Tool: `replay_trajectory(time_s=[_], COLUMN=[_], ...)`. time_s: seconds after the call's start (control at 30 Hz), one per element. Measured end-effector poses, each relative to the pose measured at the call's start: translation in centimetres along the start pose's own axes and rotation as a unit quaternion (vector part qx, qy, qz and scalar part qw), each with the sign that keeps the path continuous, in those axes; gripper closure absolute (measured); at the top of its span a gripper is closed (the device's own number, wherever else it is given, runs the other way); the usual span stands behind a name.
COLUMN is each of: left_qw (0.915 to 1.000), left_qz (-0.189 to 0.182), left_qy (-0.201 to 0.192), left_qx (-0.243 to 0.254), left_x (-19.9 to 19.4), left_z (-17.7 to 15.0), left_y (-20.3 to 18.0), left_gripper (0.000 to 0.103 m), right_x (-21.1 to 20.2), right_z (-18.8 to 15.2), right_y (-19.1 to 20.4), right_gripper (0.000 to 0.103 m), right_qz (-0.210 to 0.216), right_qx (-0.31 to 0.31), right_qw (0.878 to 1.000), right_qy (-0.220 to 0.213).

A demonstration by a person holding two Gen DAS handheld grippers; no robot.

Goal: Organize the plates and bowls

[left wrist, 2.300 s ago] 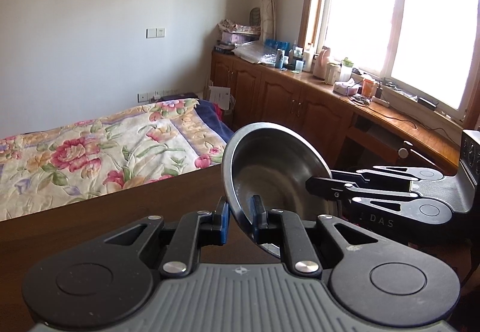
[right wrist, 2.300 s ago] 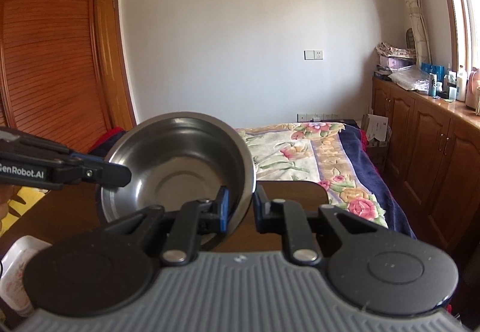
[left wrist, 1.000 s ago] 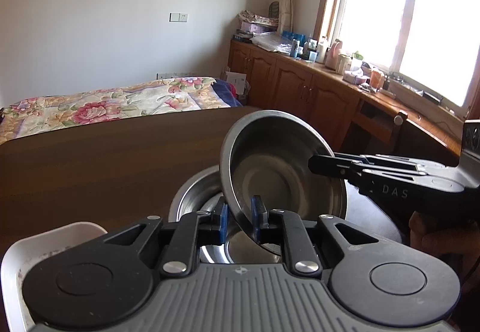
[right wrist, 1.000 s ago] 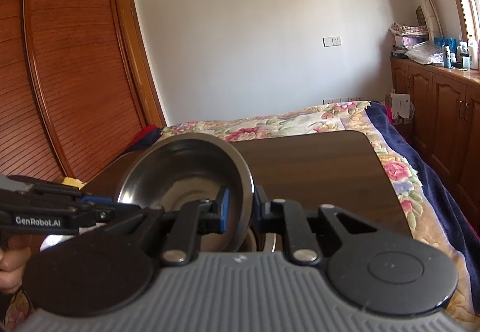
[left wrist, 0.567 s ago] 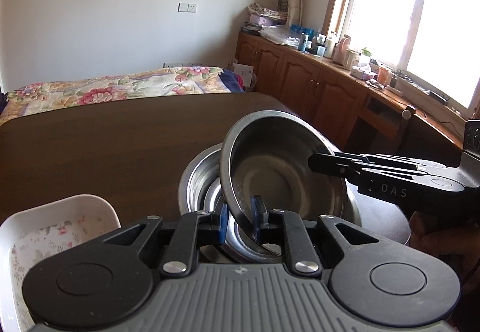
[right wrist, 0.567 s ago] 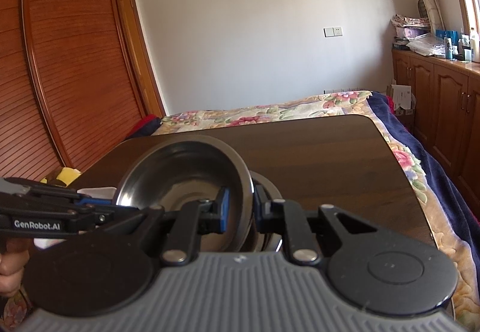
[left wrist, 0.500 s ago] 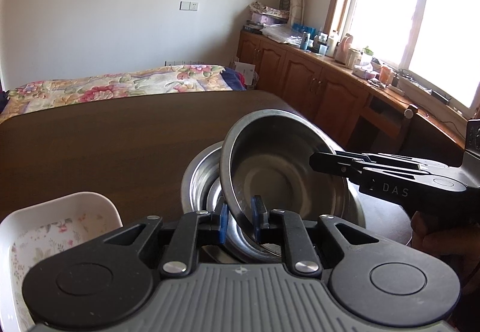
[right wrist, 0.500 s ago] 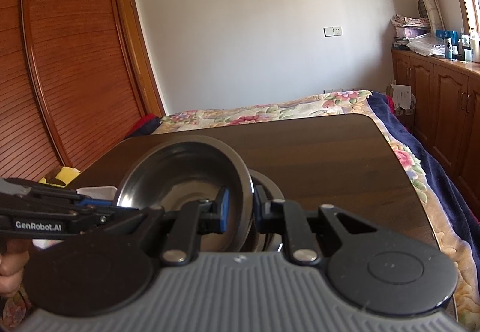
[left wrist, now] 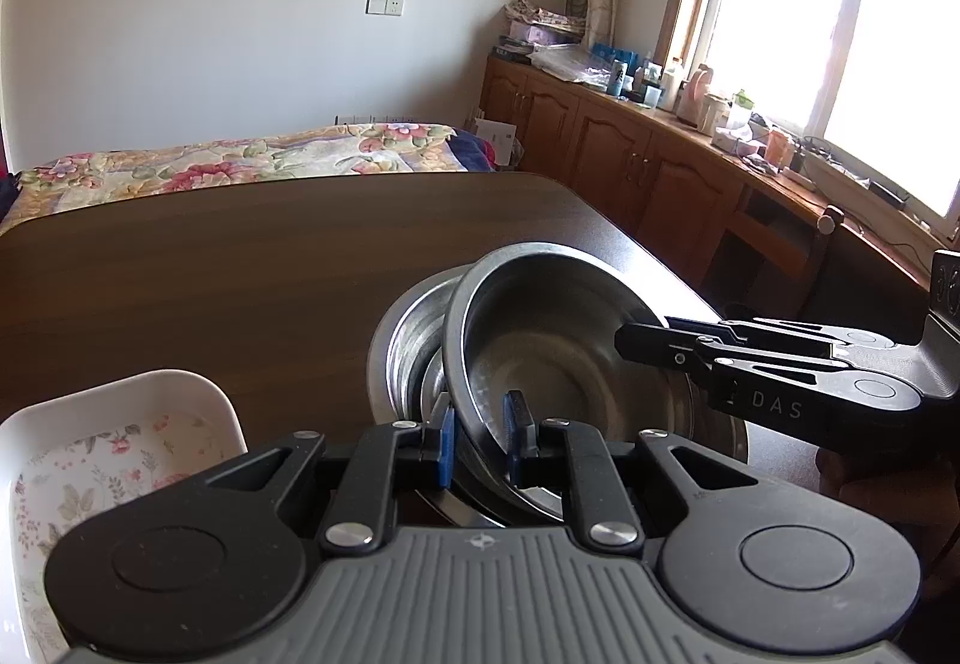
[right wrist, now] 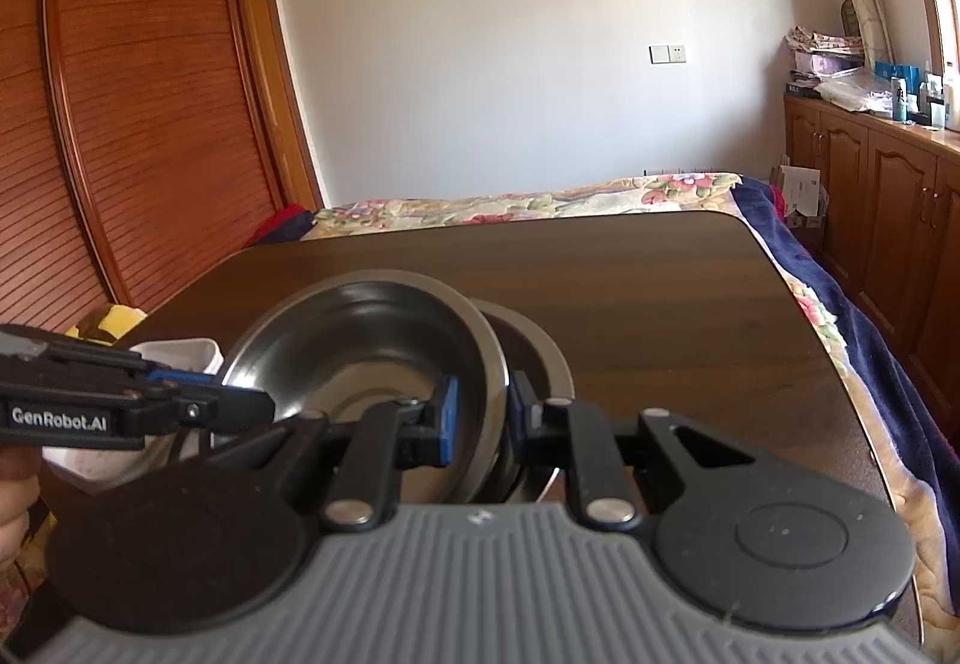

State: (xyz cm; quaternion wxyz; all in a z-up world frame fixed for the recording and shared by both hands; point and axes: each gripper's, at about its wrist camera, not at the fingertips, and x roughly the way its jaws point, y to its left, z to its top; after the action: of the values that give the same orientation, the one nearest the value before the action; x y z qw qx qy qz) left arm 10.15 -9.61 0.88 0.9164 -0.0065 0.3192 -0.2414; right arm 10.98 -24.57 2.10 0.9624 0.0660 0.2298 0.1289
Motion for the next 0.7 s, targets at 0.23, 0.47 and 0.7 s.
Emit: replay_trajectory(time_s=[0.23,0.47,0.7], left_qw=[1.0,1.0,1.0], left_qz=[0.002,0.005,0.008], left_qy=[0.003,0.0,-0.003], left_qx=[-0.002,0.002,0.001], left_x=[0.28,0.28,0.18], left_z=[-0.16,-0.17,-0.31], left_y=[0.04,-0.12,-0.06], left_gripper=[0.086,0.086,0.086], right_x=[-0.04,-0.12,-0.15], right_z=[0.13,0.02,-0.12], right_y=[0.52,0.55,1.04], right_gripper=[0.082,0.082,0.082], right_qz=[-0.007,-0.005,-0.011], right_qx=[-0.014,-0.016,-0.029], right_qw=[1.0,1.0,0.999], right_qy=[-0.003,-0.005,-0.01])
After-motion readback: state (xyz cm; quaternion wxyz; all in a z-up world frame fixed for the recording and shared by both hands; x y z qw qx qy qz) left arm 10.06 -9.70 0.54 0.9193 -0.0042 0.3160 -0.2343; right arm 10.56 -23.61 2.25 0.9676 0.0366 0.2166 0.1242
